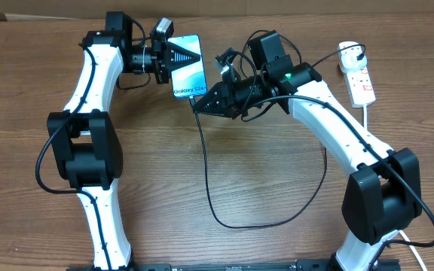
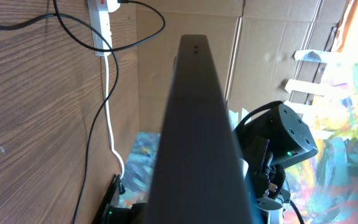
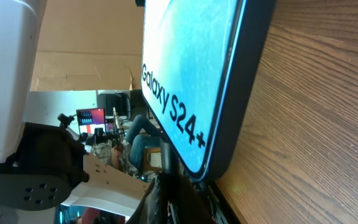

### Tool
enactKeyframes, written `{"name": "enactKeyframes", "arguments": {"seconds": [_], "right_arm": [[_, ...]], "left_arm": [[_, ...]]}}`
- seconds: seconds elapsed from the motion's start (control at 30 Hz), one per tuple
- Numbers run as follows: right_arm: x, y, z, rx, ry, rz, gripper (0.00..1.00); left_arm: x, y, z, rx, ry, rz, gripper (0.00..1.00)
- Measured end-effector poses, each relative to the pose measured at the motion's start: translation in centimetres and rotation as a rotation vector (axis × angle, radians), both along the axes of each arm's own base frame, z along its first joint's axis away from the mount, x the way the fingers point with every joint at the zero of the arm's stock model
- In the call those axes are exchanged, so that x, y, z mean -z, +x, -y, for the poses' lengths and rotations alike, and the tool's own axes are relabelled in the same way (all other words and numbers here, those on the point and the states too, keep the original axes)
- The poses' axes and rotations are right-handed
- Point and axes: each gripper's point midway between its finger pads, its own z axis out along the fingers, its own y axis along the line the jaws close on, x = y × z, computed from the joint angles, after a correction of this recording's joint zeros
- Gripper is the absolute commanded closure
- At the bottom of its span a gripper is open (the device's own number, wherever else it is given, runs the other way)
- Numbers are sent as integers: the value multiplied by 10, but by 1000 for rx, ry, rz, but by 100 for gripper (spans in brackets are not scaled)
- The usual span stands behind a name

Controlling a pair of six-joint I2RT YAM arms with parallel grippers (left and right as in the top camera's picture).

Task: Plug charger to phone and switch on socket
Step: 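Align the held connector under the phone's bottom port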

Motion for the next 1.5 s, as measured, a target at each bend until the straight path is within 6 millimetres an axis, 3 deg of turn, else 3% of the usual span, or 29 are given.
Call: {"name": "enactKeyframes", "arguments": {"seconds": [1.5], "right_arm": [[1, 15, -3, 98, -30, -51, 96]], "left_arm": [[1, 1, 0, -1, 4, 9, 96]]}}
